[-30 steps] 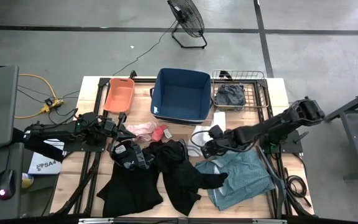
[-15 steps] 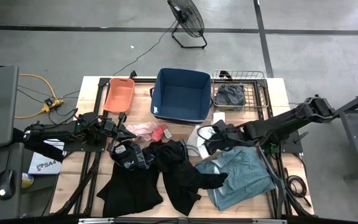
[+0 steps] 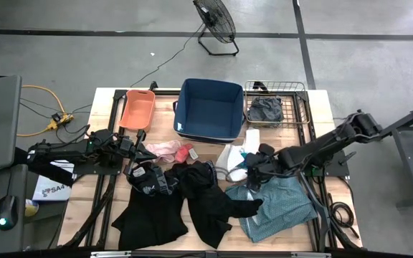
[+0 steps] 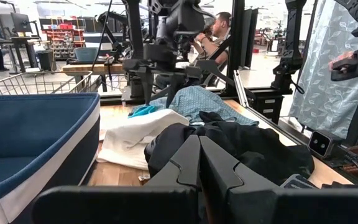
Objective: Pick & Place Cloths
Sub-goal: Put the blue sock into the orange bin
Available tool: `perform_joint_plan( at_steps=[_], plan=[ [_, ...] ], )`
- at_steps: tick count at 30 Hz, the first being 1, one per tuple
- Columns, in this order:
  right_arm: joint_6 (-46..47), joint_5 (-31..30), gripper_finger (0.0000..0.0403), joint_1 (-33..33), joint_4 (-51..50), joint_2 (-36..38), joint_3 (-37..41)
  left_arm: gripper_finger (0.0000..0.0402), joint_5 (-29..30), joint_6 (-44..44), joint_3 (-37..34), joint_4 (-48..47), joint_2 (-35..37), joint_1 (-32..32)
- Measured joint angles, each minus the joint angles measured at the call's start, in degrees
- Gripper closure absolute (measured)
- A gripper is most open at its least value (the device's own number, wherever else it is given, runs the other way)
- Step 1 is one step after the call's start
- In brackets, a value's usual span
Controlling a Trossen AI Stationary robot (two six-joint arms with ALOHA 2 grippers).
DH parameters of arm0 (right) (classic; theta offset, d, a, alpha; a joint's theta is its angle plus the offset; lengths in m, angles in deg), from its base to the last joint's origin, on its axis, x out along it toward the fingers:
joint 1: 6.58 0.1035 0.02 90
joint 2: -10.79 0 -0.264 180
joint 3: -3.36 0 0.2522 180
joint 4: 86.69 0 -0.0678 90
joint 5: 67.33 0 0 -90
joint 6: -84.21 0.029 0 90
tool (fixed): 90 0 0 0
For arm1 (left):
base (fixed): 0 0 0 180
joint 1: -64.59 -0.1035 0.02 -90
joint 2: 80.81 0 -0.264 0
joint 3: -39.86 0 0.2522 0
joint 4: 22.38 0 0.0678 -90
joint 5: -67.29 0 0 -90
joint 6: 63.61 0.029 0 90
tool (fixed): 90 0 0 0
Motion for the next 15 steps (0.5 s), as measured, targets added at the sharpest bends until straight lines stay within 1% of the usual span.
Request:
perform_joint_plan(
  at_steps=[4,6,11,15],
  plan=[
    [-5.31,-3.85,0.0186,0.4,-0.83,-0.82,0.0,0.04,0.0,0.0,0.0,0.0,-0.01,0.0],
    [-6.05,-4.67,0.0186,0.31,-1.89,-1.29,0.0,0.04,0.0,0.0,0.0,0.0,0.0,0.0],
    [-5.73,-4.48,0.0186,0.11,-6.0,-2.61,-0.02,0.04,0.0,0.0,0.0,0.0,0.0,0.0],
    [-5.92,-3.68,0.0186,0.13,-6.06,-3.65,-0.02,0.04,-0.01,0.0,0.0,0.0,-0.01,0.01]
  ],
)
